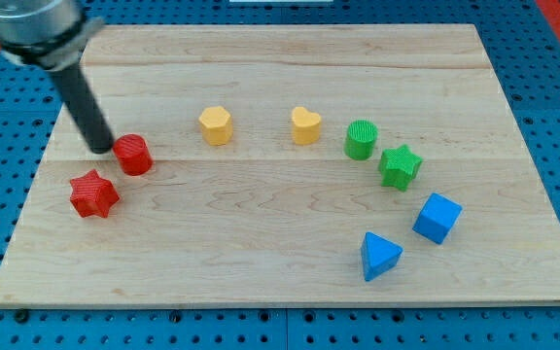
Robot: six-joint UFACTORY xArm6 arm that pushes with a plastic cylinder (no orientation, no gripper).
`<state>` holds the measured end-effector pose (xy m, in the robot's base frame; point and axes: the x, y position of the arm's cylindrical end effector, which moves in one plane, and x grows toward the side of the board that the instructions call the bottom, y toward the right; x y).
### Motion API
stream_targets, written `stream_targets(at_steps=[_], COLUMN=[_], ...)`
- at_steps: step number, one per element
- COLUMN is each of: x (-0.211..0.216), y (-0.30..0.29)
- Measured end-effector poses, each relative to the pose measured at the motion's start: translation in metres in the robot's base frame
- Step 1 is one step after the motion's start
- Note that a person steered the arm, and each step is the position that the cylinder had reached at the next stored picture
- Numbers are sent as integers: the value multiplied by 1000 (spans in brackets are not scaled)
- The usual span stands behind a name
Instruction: Move the red star down diagonally to the yellow heart
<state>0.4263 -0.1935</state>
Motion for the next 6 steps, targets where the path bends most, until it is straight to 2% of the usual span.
stream_targets(at_steps=[1, 2, 3, 4, 5, 6], x=[8, 15, 90, 109, 130, 169], y=[35, -31, -34, 3, -84, -44])
